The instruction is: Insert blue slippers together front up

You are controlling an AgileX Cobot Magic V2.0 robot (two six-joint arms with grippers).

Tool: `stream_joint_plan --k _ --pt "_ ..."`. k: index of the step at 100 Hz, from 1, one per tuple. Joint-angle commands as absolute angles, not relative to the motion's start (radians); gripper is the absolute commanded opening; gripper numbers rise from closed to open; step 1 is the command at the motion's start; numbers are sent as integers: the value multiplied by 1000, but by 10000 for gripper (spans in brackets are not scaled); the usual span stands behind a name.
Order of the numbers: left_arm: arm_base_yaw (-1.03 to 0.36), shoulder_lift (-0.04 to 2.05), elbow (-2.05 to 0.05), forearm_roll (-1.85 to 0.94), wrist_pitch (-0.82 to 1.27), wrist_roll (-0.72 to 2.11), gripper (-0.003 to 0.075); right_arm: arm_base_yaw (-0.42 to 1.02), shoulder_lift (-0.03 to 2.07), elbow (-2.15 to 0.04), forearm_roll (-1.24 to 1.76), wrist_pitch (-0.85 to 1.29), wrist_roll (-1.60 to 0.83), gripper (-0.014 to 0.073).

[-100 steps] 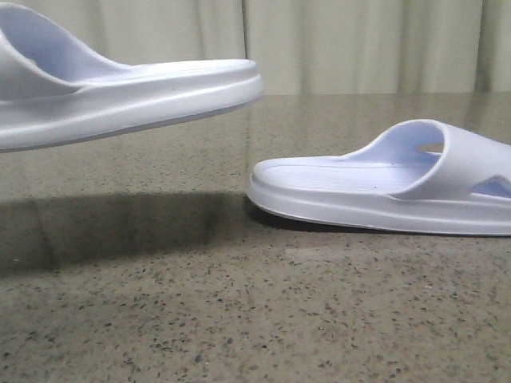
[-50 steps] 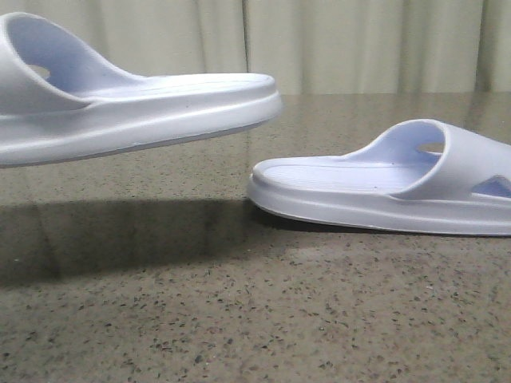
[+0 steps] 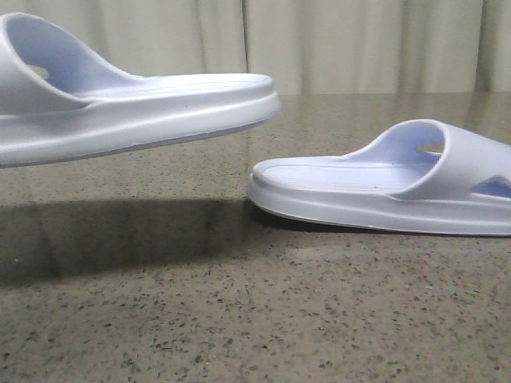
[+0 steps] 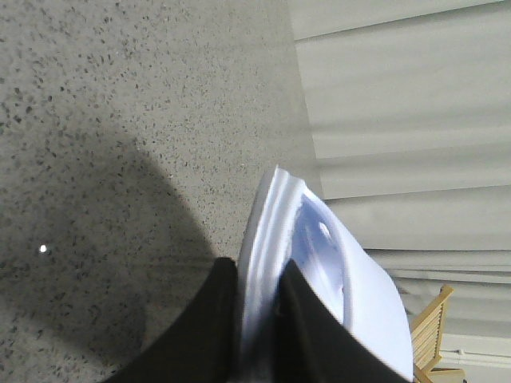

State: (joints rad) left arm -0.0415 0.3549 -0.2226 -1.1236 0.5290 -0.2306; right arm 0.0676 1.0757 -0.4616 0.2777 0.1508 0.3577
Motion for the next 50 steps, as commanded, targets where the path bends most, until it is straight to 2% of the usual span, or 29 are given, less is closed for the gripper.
stream_joint_plan --k 1,50 --pt "-50 360 -250 -1162 503 -231 16 66 1084 -478 313 166 362 477" --pt "-50 360 -250 -1161 503 -231 16 66 1084 -478 318 326 362 477"
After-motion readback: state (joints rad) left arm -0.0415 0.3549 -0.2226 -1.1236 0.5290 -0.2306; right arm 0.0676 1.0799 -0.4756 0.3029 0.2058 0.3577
